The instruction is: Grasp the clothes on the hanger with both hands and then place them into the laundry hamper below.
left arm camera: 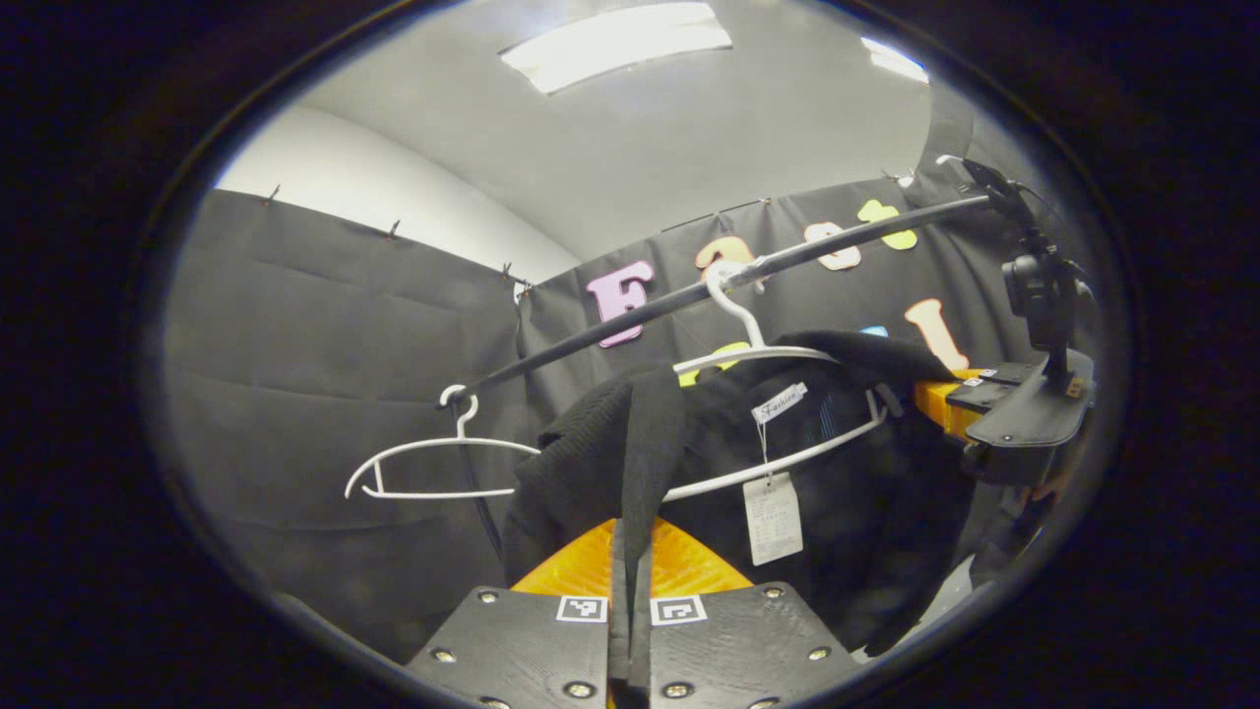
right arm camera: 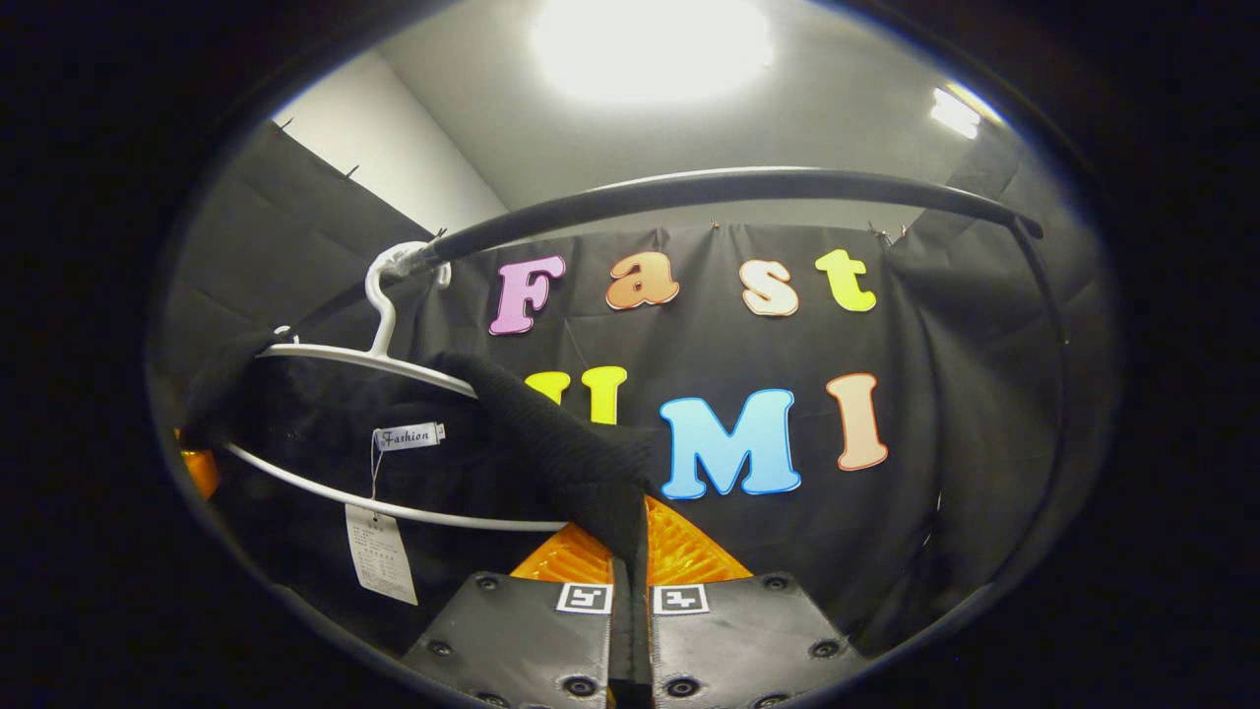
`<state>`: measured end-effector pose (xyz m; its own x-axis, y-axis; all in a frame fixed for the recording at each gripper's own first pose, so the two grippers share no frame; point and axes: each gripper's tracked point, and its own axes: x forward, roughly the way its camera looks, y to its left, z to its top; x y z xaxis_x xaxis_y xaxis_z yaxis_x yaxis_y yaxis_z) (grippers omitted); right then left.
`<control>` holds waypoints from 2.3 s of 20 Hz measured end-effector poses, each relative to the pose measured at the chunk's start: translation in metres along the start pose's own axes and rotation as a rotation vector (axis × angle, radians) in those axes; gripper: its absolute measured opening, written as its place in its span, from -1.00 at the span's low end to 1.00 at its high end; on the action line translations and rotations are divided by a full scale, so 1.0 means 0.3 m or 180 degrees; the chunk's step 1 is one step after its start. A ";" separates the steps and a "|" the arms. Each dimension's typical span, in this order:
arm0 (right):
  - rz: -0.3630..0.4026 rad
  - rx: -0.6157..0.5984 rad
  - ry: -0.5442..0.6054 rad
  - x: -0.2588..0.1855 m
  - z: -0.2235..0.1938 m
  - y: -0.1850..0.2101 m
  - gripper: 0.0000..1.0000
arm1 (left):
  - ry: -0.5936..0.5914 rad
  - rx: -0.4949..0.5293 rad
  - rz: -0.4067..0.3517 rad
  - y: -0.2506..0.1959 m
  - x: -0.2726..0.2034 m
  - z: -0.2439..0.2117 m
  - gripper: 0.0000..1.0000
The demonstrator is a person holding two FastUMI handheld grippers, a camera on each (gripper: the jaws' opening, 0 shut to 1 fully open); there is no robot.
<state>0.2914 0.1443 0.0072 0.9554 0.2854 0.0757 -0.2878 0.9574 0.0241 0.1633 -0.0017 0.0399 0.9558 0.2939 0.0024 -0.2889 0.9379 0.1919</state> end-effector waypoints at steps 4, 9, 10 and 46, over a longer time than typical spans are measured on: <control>-0.0060 -0.0078 -0.0147 -0.034 0.070 -0.034 -0.99 | -0.0087 0.0025 0.0046 0.066 -0.020 0.058 -0.99; -0.0144 -0.0142 -0.0261 -0.050 0.130 -0.077 -1.00 | -0.0217 0.0121 0.0182 0.144 -0.048 0.126 -0.99; -0.0172 -0.0155 -0.0283 -0.052 0.141 -0.088 -0.98 | -0.0248 0.0147 0.0212 0.158 -0.038 0.127 -0.99; -0.0368 -0.0505 -0.0678 0.085 0.246 -0.157 -0.99 | -0.0569 0.0382 0.0190 0.365 0.139 0.158 -1.00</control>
<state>0.3245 0.1031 0.0815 0.9412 0.1742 0.2896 -0.1480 0.9828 -0.1102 0.1742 0.1044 0.1076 0.9347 0.3009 0.1891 -0.3469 0.8880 0.3018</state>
